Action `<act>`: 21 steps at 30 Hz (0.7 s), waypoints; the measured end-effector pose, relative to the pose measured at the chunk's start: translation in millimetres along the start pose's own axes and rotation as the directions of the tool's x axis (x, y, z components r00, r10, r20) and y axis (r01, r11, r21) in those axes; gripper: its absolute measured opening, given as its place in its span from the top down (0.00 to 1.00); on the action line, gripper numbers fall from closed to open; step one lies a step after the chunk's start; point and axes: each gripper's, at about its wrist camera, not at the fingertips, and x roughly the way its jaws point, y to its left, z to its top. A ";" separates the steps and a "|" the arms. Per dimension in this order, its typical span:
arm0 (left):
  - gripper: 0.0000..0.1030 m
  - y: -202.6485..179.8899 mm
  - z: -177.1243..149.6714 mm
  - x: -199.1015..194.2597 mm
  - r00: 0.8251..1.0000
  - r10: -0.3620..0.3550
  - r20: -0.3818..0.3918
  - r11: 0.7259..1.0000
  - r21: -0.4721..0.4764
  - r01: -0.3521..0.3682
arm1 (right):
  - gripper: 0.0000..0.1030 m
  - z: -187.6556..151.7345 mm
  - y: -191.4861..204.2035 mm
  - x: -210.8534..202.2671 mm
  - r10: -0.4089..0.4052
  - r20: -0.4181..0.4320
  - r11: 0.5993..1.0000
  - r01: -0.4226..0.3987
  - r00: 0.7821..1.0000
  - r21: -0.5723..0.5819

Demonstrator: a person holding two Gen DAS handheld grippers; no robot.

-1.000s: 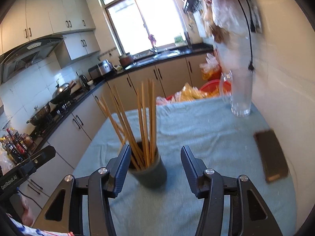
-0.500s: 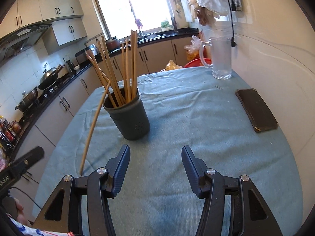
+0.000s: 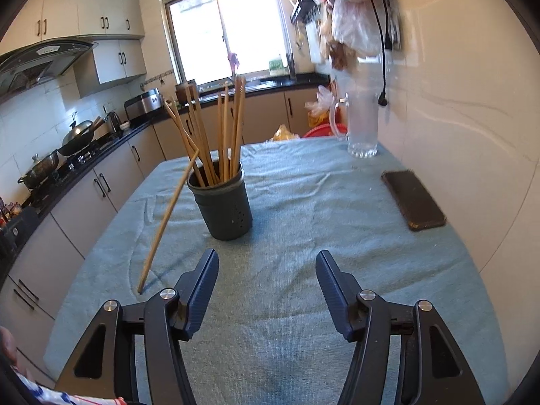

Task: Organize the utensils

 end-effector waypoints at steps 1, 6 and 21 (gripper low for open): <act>0.00 -0.8 0.7 -3.6 1.000 -0.005 0.013 1.000 0.003 0.005 | 0.35 1.2 0.3 -3.8 0.000 0.012 1.000 0.000 1.000 0.000; 0.00 -8.4 5.2 -12.5 0.998 -0.046 0.035 0.999 0.027 0.045 | 0.33 5.7 -1.7 -18.7 -0.012 0.054 1.000 0.011 0.998 0.003; 0.00 -25.9 2.6 -18.3 0.996 -0.088 0.027 0.994 0.063 0.086 | 0.29 9.5 -8.6 -32.8 -0.062 0.120 0.998 0.062 0.991 0.003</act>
